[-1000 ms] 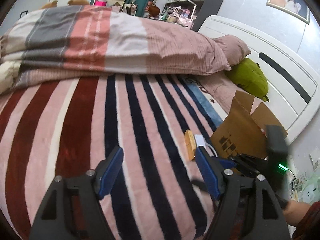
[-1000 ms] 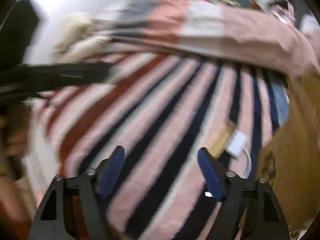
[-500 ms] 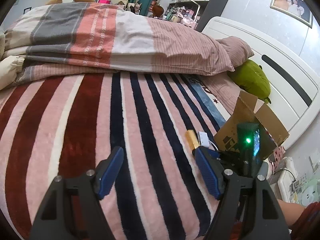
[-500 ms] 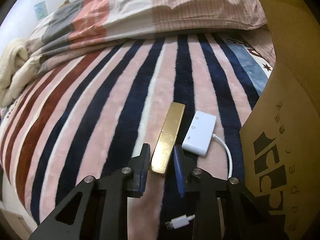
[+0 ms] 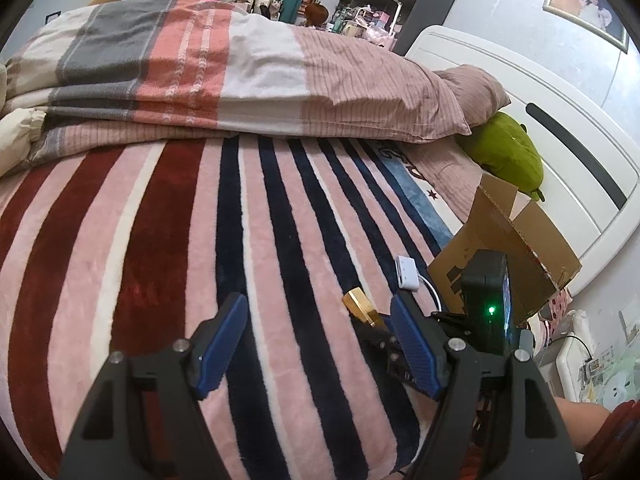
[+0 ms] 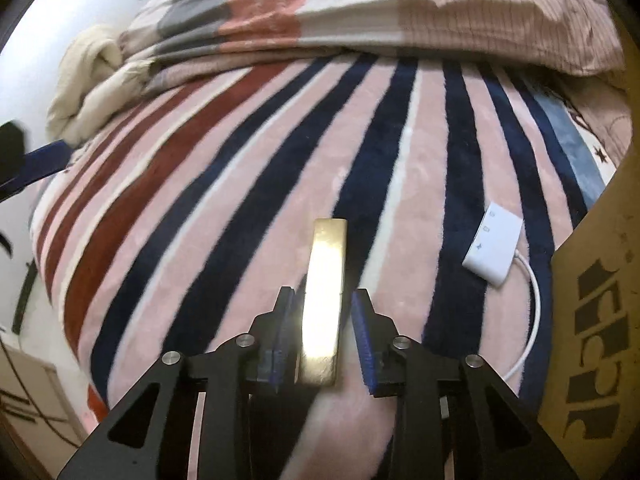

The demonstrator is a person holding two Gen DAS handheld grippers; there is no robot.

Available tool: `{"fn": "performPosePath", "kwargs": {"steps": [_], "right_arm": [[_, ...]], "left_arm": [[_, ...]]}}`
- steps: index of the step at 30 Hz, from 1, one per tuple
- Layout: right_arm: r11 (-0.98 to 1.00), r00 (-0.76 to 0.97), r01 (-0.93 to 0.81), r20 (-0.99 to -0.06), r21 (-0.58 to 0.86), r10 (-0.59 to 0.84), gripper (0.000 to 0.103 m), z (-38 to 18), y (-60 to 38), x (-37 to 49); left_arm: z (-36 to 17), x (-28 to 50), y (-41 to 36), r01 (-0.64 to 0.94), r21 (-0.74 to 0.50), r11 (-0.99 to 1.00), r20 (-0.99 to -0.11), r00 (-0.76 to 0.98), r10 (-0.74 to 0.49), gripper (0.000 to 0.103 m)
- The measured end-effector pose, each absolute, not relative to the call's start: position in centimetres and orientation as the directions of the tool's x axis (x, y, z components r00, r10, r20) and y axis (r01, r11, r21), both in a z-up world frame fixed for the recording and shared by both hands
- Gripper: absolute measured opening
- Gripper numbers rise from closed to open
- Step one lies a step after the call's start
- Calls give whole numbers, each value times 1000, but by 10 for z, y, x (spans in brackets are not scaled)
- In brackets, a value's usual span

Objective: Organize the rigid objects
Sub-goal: 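Grasp the gold tube with the right gripper, then lower the gold tube into the box and release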

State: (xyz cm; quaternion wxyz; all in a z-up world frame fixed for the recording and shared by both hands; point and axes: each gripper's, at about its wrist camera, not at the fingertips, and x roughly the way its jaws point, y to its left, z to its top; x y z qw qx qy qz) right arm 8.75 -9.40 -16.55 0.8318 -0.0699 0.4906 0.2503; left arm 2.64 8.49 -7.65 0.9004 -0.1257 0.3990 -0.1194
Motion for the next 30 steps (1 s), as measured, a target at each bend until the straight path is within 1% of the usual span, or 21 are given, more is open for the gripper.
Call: {"fn": "performPosePath", "kwargs": {"steps": [1,3,7,15,17,20,22,26,30], "right_arm": [[866,400,-485,-850,121,342,14,-166,-94,88],[864,411,-491,-846,108,340,14,-162,-94,85],[831,429,-541,-806,133,408,14,-134,-88,78],[719,449,-673,-677,174,583,13,-46,-97,54],[697,455,-694,-643,178,617,13,-30,-106,48],[689,469,-702,-613,178,636,13,-15,-122,43],[704,491,-688,-602,175,630,13,-9,-140,43],[736,528,-650,-584,189,616,13,1,-179,50],[776,566,-603,-586,185,579,13,6,-216,54]], "left_arm": [[-77,27,84,114,-320,940,-691,650,-314,71],[-77,28,84,114,-323,940,-693,648,-317,71],[-68,30,77,159,-355,921,-665,650,-368,71],[-32,45,41,283,-410,867,-579,654,-487,71],[-23,49,28,313,-405,859,-563,655,-504,67],[-11,59,2,370,-418,830,-543,631,-554,40],[-5,66,-15,391,-407,826,-544,622,-563,36],[2,79,-55,438,-385,812,-554,594,-583,36],[5,95,-97,485,-375,790,-572,550,-609,36]]}}
